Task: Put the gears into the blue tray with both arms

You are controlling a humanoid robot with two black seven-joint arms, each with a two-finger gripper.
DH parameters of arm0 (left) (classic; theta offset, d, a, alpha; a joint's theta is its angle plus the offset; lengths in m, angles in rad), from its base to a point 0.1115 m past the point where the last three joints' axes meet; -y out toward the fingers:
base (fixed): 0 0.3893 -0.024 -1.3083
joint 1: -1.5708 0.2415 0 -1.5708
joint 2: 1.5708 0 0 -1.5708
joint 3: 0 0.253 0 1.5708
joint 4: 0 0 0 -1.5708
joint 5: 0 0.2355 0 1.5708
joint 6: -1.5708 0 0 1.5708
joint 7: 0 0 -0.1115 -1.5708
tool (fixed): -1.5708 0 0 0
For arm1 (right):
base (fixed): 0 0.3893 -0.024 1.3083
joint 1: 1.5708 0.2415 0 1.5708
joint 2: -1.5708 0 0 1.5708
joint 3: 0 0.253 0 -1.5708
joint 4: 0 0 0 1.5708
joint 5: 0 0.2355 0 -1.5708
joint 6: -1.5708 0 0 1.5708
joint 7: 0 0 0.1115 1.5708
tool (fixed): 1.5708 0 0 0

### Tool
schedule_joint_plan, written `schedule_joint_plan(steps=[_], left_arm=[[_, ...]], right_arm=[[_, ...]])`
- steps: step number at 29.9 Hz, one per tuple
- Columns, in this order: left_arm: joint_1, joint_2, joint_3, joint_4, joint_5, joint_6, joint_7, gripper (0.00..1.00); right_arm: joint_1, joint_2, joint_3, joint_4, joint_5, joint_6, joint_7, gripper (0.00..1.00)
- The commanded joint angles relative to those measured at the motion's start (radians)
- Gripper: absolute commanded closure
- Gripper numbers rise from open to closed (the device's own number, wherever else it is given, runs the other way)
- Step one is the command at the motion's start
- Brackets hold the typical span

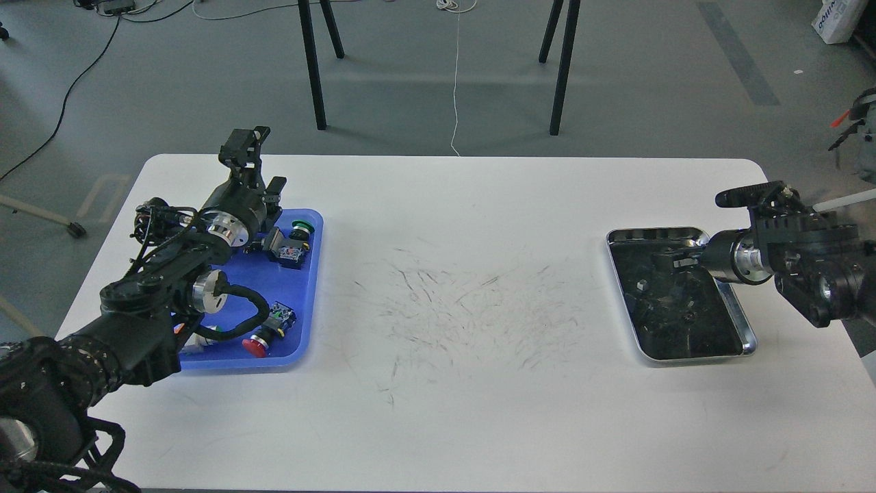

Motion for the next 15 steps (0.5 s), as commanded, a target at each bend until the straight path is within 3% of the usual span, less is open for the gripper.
schedule_joint_plan(steps=[1, 15], left_arm=[[0.000, 0.001, 0.000, 0.000, 0.000, -0.001, 0.000, 0.00], [0.000, 0.001, 0.000, 0.008, 0.000, -0.001, 0.000, 0.00]], right_arm=[[-0.008, 0.018, 0.000, -0.023, 0.000, 0.001, 0.000, 0.46], [-0.015, 0.024, -0.001, -0.027, 0.000, 0.001, 0.000, 0.75]])
